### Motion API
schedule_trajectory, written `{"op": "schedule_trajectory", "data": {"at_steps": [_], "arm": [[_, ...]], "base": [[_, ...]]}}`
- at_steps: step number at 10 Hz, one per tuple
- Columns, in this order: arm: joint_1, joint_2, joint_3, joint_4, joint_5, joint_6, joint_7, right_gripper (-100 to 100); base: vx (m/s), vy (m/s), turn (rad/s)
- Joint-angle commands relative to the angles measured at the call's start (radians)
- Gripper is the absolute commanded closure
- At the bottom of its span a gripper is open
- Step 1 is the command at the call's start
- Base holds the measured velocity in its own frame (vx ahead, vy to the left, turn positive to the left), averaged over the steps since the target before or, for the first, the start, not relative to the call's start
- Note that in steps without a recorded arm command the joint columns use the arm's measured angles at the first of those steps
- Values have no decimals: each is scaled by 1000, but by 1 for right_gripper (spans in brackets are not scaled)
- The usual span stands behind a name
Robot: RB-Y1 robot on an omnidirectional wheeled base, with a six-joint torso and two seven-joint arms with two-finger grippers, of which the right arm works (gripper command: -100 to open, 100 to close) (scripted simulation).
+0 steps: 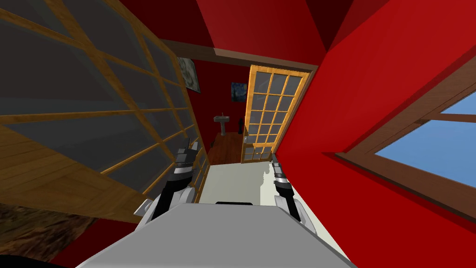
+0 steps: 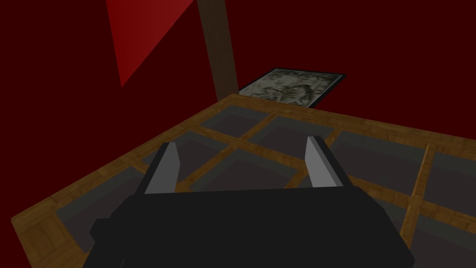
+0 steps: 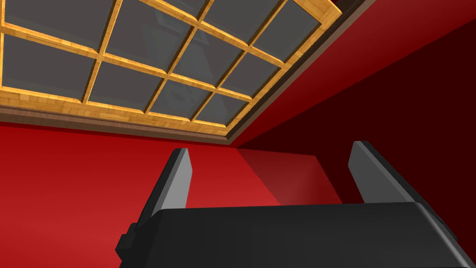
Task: Pull the door open
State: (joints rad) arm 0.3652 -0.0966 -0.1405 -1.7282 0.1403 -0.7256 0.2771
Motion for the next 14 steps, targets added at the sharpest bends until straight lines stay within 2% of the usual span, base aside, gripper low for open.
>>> {"op": "schedule_trajectory", "data": {"at_steps": [1,14], "arm": [[-13,-6,-7,39,13,-11,28,-100],[-116,-31,-50,331,128,-82,253,-100]], "base": [[90,27,-5],[99,23,-4]]}}
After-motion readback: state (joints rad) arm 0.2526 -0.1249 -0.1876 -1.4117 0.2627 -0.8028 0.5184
